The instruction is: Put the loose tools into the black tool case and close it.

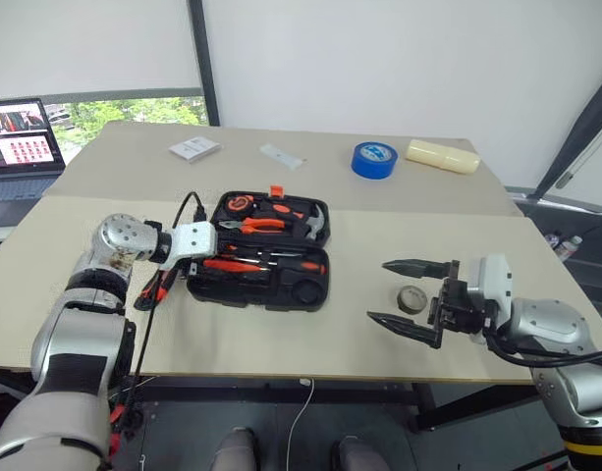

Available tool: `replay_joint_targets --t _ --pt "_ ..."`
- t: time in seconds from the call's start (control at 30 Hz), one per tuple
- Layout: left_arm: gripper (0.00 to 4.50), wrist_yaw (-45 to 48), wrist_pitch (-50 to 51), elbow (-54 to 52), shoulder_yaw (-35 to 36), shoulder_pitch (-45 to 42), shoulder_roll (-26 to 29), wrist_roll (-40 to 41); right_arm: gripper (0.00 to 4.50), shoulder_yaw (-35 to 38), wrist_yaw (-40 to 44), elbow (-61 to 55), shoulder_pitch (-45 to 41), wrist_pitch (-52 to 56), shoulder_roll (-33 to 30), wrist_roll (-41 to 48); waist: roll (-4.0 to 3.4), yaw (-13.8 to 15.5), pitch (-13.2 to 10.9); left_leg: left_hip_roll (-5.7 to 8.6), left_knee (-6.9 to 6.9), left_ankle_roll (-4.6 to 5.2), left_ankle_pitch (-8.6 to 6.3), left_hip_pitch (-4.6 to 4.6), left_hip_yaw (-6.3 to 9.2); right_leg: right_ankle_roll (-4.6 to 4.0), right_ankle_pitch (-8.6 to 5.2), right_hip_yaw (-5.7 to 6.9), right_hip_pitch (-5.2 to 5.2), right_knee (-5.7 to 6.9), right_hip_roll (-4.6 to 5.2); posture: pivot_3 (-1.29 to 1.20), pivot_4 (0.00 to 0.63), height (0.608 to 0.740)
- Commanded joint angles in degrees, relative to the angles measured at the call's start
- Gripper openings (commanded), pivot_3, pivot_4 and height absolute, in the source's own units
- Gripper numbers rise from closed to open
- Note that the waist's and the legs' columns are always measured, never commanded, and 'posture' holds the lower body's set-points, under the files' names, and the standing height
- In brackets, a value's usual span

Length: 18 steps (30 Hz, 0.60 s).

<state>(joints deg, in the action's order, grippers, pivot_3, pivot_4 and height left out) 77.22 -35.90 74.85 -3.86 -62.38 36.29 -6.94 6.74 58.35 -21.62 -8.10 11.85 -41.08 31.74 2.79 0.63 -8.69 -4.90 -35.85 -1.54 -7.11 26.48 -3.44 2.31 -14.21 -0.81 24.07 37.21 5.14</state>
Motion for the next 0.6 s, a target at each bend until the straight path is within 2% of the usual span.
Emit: replay_joint_targets --t 0.03,0.17,0.27,0.43,0.6 --pt "2.82 4.04 2.33 -1.56 4.85 -0.25 1.61 5.48 4.5 1.79 -0.67 -1.89 0.17 0.56 -0.36 1.13 -0.01 -0.06 0.0 0.01 0.0 0.02 -0.01 0.0 0.0 0.01 -0.01 0.0 -0.01 -0.01 0.0 0.0 0.15 0.74" --pt "2.82 6.98 6.11 -2.77 8.04 0.49 1.51 9.0 4.5 1.3 -0.69 -1.31 -0.31 0.71 0.01 0.94 -0.01 -0.02 0.0 0.01 0.0 0.04 -0.02 -0.01 0.0 0.02 -0.01 0.0 -0.02 -0.01 0.0 0.0 0.15 0.74" --pt "2.07 5.35 10.1 -3.36 10.09 0.84 0.48 11.03 4.5 0.96 -0.96 -0.95 -0.83 0.74 0.55 0.83 -0.01 0.07 0.0 0.02 -0.03 0.04 -0.02 -0.01 0.0 0.03 -0.01 0.0 -0.04 -0.01 0.0 0.0 0.15 0.74" --pt "0.1 -3.34 10.41 -4.27 8.67 3.8 -1.41 8.29 4.5 0.39 -1.69 -1.01 -0.85 0.55 1.65 0.4 -0.01 0.09 0.0 0.03 -0.07 0.05 -0.02 -0.02 0.0 0.06 0.0 0.01 -0.09 -0.01 0.02 0.0 0.15 0.74" --pt "0.03 -8.64 9.65 -5.16 5.74 5.84 -2.53 4.96 4.5 0.58 -2.87 -2.48 1.04 0.76 2.31 0.67 -0.01 0.05 0.0 0.02 -0.05 0.05 -0.02 -0.02 0.0 0.05 0.01 0.0 -0.06 -0.01 0.0 0.0 0.15 0.74"
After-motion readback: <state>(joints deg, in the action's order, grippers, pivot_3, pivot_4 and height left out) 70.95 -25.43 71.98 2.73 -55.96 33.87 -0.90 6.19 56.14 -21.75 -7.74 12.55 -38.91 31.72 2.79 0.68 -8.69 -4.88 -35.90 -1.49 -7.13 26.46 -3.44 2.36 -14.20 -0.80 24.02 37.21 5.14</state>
